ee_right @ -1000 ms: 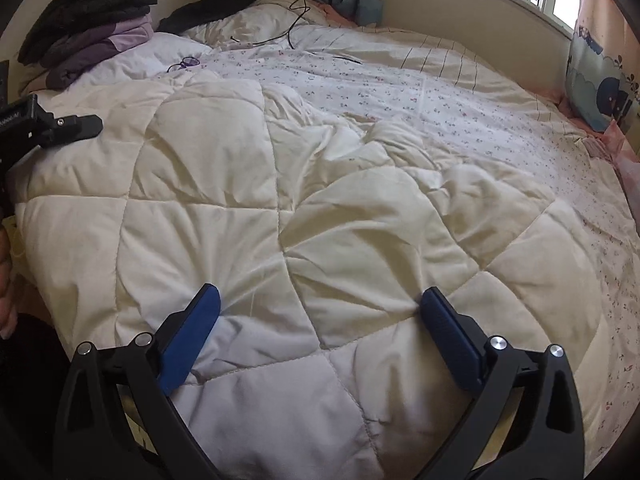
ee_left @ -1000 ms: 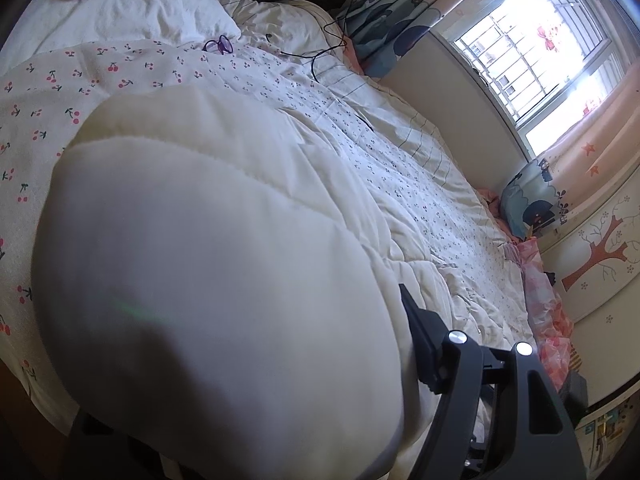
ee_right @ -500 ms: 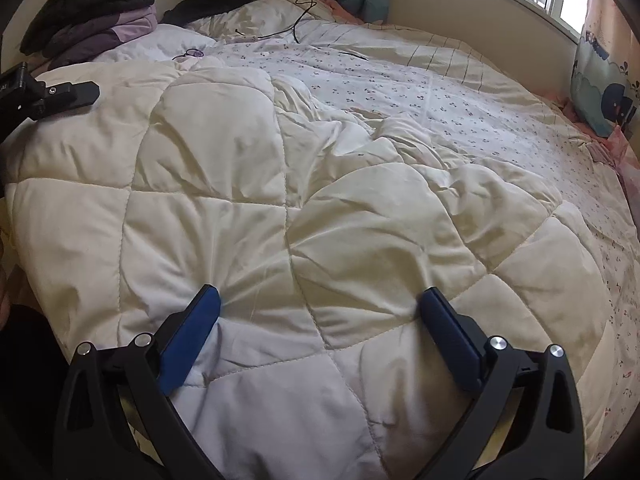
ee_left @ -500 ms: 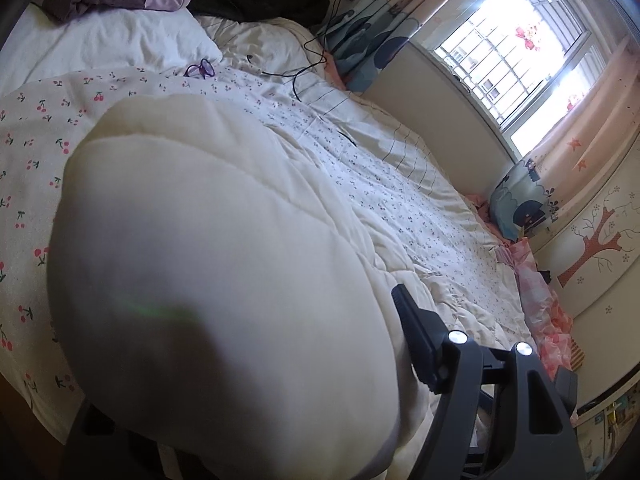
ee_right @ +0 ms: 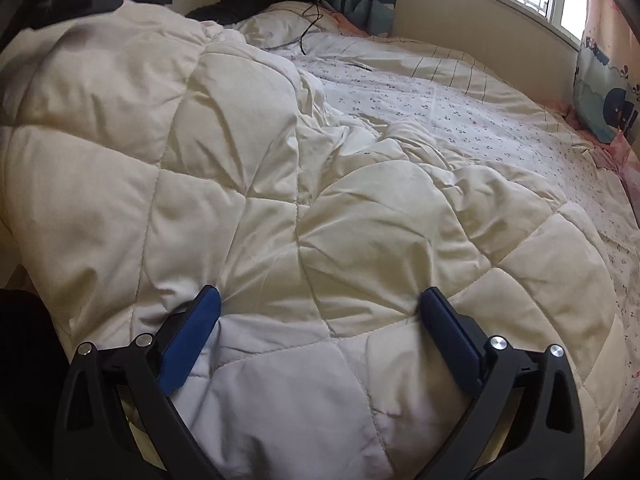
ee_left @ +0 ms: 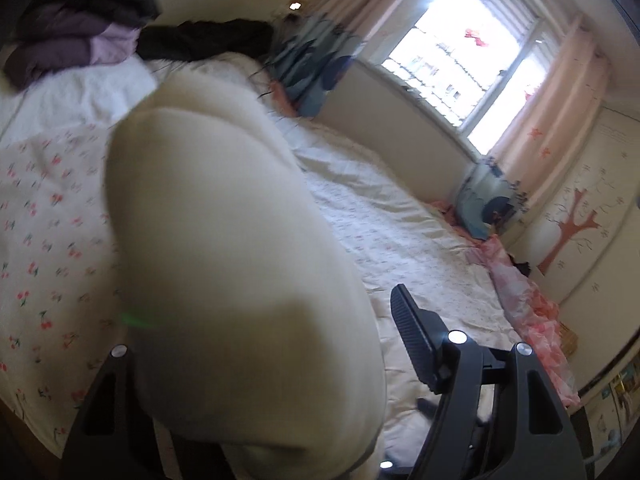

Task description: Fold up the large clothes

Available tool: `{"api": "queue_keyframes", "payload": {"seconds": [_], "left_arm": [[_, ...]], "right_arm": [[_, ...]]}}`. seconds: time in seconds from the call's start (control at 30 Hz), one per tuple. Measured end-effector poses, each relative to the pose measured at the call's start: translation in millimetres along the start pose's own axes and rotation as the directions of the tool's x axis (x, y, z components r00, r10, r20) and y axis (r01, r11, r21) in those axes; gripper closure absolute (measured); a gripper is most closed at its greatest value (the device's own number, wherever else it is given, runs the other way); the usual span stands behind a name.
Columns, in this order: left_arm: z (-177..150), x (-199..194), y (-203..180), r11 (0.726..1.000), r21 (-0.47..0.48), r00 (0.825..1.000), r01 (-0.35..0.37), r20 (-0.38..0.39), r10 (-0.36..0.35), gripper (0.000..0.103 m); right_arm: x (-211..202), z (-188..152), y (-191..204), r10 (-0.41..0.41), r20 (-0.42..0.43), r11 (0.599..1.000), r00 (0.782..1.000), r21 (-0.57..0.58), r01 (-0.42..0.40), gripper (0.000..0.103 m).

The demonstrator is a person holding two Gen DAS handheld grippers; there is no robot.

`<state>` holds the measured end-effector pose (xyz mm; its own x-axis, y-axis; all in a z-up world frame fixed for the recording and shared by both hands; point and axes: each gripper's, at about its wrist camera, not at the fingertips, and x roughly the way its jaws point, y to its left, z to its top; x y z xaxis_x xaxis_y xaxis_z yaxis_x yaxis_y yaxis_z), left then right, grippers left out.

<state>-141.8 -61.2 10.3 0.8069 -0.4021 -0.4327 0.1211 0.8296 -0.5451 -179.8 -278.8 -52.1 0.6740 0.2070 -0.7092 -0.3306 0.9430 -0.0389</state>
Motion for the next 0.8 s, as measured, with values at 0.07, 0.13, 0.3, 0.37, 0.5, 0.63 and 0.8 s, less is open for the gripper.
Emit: {"api": "queue_keyframes", "payload": {"seconds": [0.07,0.13,0.3,0.37,0.5,0.63,0.8], "left_arm": [[4.9,-2.0,-25.7,0.998,0.047,0.999,0.049,0.002,-0.049,0.034],[7.2,-0.1,-51.6,0.992,0.089,0.996,0.093,-0.011,-0.092,0.034],[-5.9,14.8,-113.9,0.964,0.189,0.982,0.189,-0.061,-0.181,0.034],[-21.5,27.4,-141.9,0.942,0.246,0.973,0.228,-0.096,-0.210,0.034],[-68.3,62.1,-193.5,0.889,0.321,0.939,0.328,-0.214,-0.269,0.034],[-121.3,93.2,-225.9,0.818,0.408,0.891,0.406,-0.377,-0.254,0.034],[-142.8,84.5,-230.7,0.760,0.510,0.897,0.404,-0.384,-0.220,0.034]], "right_arm": [[-11.3,-6.0,-9.1,0.057,0.037,0.998,0.998,0.035,-0.059,0.006],[-33.6,-15.9,-33.8,0.208,0.131,0.965,0.969,0.137,-0.226,0.006],[-76.4,-52.5,-129.9,0.410,0.392,0.725,0.823,0.407,-0.555,0.006],[-83.4,-71.5,-173.2,0.439,0.498,0.576,0.748,0.483,-0.660,0.006],[-85.0,-110.5,-252.8,0.402,0.691,0.258,0.601,0.545,-0.798,0.006],[-94.5,-110.2,-292.2,0.378,0.686,0.263,0.621,0.564,-0.783,0.006],[-88.7,-74.2,-297.7,0.471,0.538,0.369,0.698,0.599,-0.711,0.006]]}}
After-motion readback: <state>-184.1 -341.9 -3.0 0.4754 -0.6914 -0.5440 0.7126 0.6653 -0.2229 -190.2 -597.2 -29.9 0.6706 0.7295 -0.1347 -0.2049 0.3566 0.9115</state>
